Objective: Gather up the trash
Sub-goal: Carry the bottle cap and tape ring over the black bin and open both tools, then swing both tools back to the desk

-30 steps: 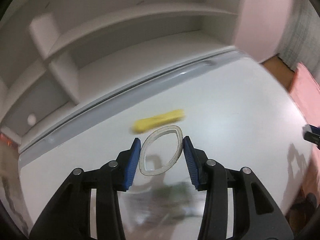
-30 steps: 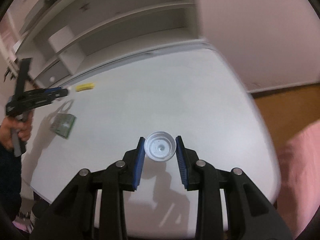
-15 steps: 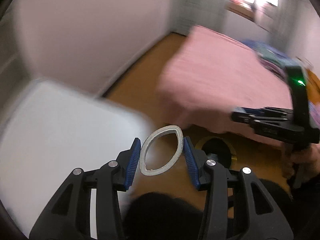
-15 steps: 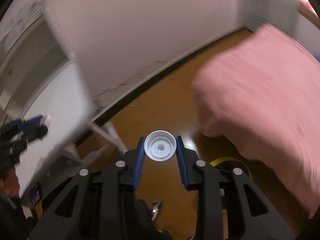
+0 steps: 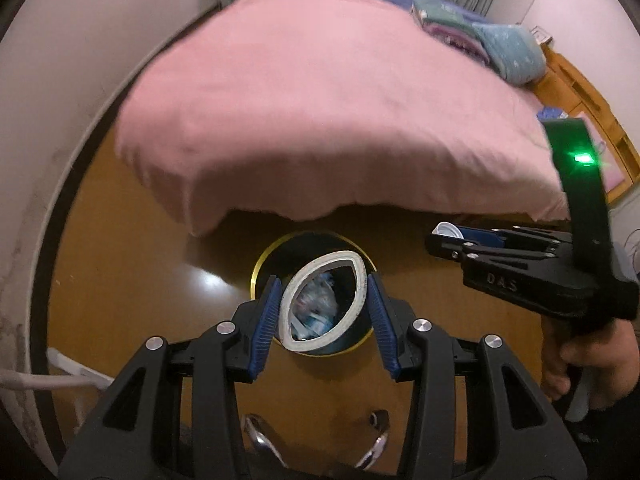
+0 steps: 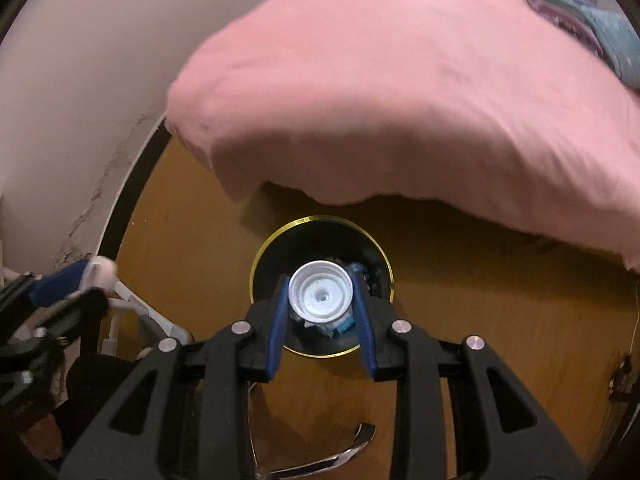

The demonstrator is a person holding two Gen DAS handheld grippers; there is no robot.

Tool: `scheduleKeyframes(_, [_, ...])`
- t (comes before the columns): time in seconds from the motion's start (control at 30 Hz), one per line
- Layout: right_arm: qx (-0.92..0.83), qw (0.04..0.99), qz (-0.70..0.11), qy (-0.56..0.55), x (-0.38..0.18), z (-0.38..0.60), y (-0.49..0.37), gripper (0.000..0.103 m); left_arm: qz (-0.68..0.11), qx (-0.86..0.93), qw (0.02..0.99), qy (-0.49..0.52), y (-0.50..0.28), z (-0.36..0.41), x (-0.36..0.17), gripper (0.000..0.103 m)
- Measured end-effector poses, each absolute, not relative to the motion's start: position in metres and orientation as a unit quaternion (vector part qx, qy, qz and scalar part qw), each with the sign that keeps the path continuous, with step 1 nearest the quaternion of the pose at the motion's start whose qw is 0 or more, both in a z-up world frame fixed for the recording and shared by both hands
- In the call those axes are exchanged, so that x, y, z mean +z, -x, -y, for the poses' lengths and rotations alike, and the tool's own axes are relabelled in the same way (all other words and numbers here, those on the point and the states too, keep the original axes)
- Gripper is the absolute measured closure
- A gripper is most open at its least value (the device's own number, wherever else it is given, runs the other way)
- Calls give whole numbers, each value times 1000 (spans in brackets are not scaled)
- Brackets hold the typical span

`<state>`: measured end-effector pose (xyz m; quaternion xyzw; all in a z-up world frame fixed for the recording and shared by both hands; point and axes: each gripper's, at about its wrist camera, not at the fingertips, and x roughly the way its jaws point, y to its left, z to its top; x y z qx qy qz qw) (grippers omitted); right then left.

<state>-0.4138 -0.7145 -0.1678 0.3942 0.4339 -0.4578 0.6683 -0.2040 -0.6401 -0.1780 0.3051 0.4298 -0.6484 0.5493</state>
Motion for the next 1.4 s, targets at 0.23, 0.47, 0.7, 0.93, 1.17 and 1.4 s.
scheduleKeyframes(0.23, [-443,665,-438,-412,-187,726,417,72,-463,-630,535,-320,206,670,-218,60])
scheduleKeyframes(0.47, [-432,672,-436,-415,-191,729,409,72,-470,-626,531,-323,207,680,-227,60])
scheduleKeyframes(0.7, [-437,680,-421,-411,-179,726,409,65,-473,-625,534,-317,207,682,-224,53])
scheduleKeyframes(0.93, [-450,683,-413,-401,-163,723,407,48,-455,-632,547,-308,206,675,-205,35])
scheduleKeyframes(1.17, [-437,717,-410,-356,-116,706,370,33,-402,-633,597,-285,177,621,-132,11])
scheduleKeyframes(1.4, [-347,812,-396,-251,-36,656,246,21,-336,-600,675,-267,109,509,-41,9])
